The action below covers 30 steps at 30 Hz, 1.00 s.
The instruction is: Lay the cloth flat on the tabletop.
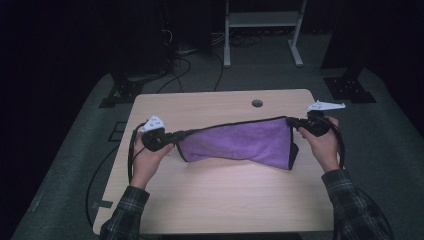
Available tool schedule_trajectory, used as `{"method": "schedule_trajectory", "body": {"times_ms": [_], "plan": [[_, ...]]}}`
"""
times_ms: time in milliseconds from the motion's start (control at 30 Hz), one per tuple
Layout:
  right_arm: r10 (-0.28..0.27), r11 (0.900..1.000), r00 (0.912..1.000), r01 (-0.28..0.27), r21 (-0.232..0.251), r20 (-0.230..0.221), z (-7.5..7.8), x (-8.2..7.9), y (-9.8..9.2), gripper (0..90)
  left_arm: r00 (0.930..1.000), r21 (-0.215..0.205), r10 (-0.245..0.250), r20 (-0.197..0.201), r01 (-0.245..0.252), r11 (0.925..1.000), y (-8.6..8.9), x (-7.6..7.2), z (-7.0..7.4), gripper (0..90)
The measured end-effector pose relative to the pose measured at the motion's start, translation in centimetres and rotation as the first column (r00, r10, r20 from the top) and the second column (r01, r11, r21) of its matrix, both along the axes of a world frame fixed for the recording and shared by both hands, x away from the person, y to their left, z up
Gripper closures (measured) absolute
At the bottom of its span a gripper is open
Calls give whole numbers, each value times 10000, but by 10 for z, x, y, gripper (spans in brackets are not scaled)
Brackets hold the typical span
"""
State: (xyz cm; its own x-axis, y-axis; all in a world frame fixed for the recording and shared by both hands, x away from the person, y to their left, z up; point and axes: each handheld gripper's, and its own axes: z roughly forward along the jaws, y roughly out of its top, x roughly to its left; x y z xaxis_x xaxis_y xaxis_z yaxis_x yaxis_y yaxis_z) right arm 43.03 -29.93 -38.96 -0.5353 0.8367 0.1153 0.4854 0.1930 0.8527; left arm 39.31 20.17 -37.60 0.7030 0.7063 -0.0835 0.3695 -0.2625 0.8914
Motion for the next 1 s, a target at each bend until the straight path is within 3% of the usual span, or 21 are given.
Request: {"method": "schedule_trajectory", "body": {"times_ms": [267, 400, 467, 600, 633, 667, 700, 833, 1000], "plan": [[-96, 9998, 9981, 84, 201, 613, 37, 21, 4, 827, 9973, -453, 450, 586, -423, 9981, 5, 29, 30, 839], [-345, 9986, 9951, 306, 430, 931, 56, 36, 4, 828, 9919, -764, 894, 908, -825, 9937, 5, 57, 47, 840], [-464, 9972, 9910, 385, 640, 1257, 71, 40, 4, 829, 9867, -968, 1069, 1227, -953, 9907, 5, 65, 59, 840], [-593, 9960, 9753, 434, 786, 2129, 104, 41, 4, 829, 9678, -1293, 1405, 2089, -1151, 9849, 6, 71, 91, 841], [-593, 9960, 9753, 434, 786, 2129, 104, 41, 4, 829, 9678, -1293, 1405, 2089, -1151, 9849, 6, 71, 91, 841], [-601, 9956, 9717, 418, 841, 2284, 112, 40, 4, 829, 9617, -1344, 1435, 2337, -1142, 9843, 6, 70, 100, 841], [-565, 9953, 9661, 347, 902, 2518, 123, 37, 4, 829, 9602, -1363, 1440, 2393, -1136, 9841, 7, 70, 103, 841], [-459, 9950, 9647, 211, 973, 2594, 121, 32, 3, 829, 9658, -1369, 1271, 2262, -976, 9858, 9, 63, 100, 840], [-135, 9965, 9728, -59, 829, 2312, 98, 22, 5, 829, 9802, -1225, 958, 1731, -751, 9896, 11, 50, 79, 840]]}}
